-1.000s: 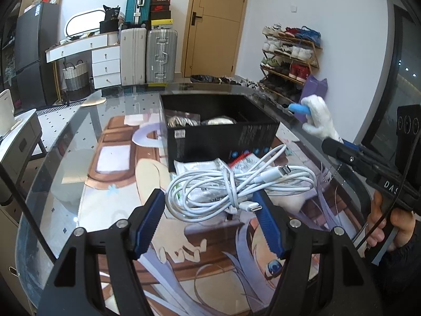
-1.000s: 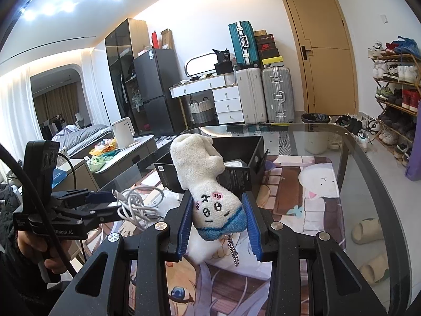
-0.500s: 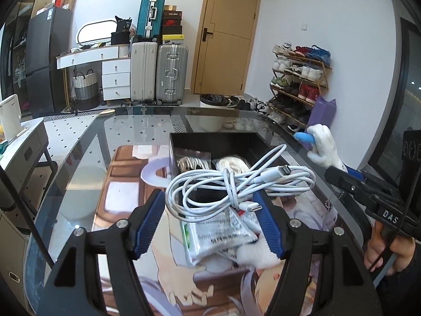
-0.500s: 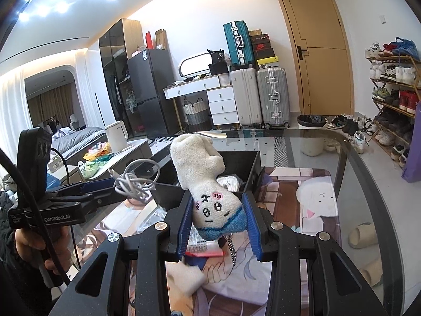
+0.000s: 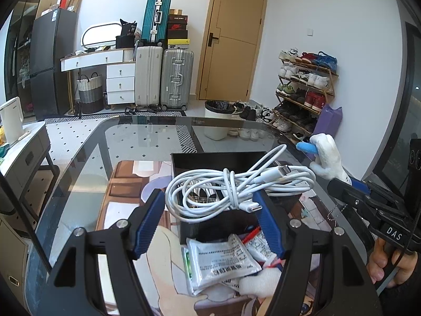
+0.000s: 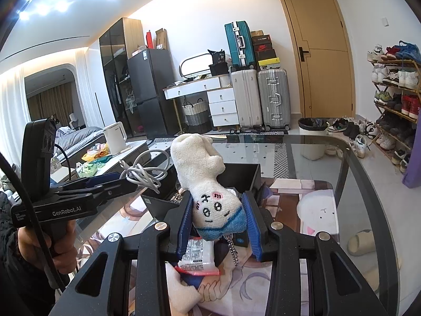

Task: Organize soft objects
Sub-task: 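Carry the white cable and plush doll over the black box with both grippers, then lower the cable and doll into the black box and open both grippers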

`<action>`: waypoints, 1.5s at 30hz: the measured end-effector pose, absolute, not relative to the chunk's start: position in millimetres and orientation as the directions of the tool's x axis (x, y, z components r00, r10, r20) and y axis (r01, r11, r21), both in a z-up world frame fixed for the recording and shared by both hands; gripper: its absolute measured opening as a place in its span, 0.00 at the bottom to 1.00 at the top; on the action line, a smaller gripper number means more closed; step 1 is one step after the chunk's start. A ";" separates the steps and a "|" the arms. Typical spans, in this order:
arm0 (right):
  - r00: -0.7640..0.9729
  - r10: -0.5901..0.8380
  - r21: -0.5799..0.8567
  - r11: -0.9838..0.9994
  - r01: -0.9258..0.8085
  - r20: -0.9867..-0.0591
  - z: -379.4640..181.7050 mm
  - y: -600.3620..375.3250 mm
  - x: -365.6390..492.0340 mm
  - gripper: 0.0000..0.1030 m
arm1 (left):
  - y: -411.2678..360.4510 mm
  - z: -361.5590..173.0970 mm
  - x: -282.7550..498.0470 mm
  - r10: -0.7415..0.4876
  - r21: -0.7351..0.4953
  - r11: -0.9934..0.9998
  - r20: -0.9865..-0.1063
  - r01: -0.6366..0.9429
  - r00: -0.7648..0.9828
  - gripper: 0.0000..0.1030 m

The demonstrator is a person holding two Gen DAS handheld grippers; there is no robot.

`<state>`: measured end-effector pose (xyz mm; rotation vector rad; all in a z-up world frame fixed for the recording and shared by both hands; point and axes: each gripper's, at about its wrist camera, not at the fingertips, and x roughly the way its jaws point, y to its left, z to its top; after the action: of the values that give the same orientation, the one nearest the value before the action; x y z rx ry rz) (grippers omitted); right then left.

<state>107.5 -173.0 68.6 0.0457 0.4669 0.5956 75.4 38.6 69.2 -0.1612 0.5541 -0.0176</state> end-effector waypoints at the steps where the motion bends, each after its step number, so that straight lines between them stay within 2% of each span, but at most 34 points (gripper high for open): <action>1: 0.726 0.549 0.173 0.831 -0.530 -0.413 69.3 -171.4 110.0 0.36 | 39.0 68.5 77.7 -0.055 -0.155 0.987 -0.523 -0.032 0.850 0.67; 26: 0.691 0.514 0.202 0.851 -0.484 -0.508 53.6 -143.7 178.4 0.36 | 36.9 48.9 136.5 -0.022 -0.167 0.981 -0.590 -0.095 0.807 0.68; 27: 0.684 0.531 0.212 0.841 -0.498 -0.501 54.2 -143.3 178.3 0.38 | 36.7 48.0 137.1 -0.022 -0.165 0.982 -0.594 -0.095 0.804 0.69; 30: 0.698 0.548 0.204 0.831 -0.517 -0.462 57.6 -146.2 173.2 0.60 | 36.0 47.8 136.5 -0.026 -0.155 0.984 -0.603 -0.085 0.797 0.70; 32: 0.703 0.543 0.194 0.833 -0.517 -0.459 57.9 -149.2 169.7 0.62 | 35.7 48.6 133.6 -0.032 -0.150 0.986 -0.605 -0.075 0.796 0.73; 34: 0.701 0.541 0.194 0.835 -0.515 -0.465 57.5 -153.6 166.7 0.64 | 37.0 51.4 130.2 -0.040 -0.158 0.985 -0.598 -0.069 0.801 0.86; 35: 0.701 0.539 0.193 0.836 -0.514 -0.467 57.0 -154.9 165.5 0.67 | 37.6 53.3 127.5 -0.041 -0.161 0.985 -0.592 -0.069 0.805 0.89; 37: 0.702 0.537 0.199 0.838 -0.508 -0.468 55.9 -159.6 161.7 0.83 | 37.3 56.4 123.5 -0.039 -0.156 0.986 -0.585 -0.065 0.810 0.94; 42: 0.712 0.531 0.201 0.843 -0.499 -0.459 55.2 -169.6 147.4 0.97 | 37.9 61.5 107.6 -0.041 -0.139 0.989 -0.569 -0.048 0.821 0.95; 45: 0.706 0.535 0.190 0.839 -0.510 -0.464 54.2 -169.8 137.7 0.99 | 38.7 62.0 98.7 -0.039 -0.125 0.991 -0.565 -0.039 0.824 0.96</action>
<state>137.7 -169.8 54.2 0.0481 0.5310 0.5808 98.7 38.8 62.0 -0.1328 0.6020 0.0000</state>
